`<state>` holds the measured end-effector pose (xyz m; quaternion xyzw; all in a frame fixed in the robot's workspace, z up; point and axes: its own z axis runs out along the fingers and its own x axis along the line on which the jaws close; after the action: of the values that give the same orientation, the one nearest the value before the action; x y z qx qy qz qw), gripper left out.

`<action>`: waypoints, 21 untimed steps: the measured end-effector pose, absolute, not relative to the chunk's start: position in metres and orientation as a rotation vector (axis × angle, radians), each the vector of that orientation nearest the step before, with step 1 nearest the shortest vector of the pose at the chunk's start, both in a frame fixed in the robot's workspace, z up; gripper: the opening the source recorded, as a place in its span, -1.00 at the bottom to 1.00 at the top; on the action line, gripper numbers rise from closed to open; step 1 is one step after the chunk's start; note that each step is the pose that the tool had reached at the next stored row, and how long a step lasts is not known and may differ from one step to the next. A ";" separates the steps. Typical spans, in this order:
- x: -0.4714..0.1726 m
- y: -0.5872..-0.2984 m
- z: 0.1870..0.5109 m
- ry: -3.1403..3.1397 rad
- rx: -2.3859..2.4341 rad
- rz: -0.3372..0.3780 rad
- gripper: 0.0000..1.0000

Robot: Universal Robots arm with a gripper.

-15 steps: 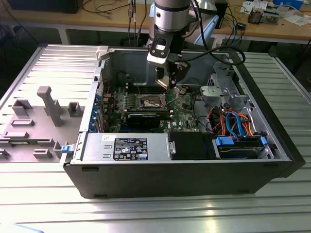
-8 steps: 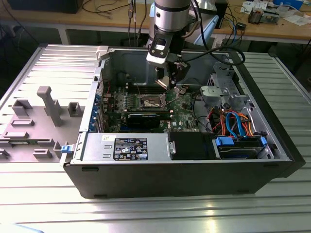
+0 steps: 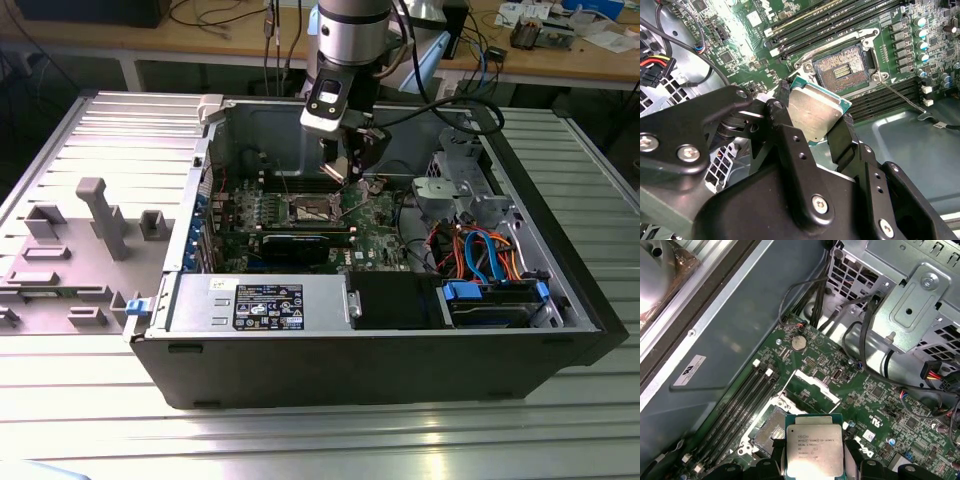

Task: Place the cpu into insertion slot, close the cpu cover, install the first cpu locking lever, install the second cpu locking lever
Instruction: 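Place the cpu into insertion slot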

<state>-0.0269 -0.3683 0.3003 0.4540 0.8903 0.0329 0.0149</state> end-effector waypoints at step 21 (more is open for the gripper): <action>-0.027 -0.368 0.299 2.740 1.466 0.097 0.09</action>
<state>-0.0269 -0.3683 0.2994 0.4716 0.8811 0.0313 0.0162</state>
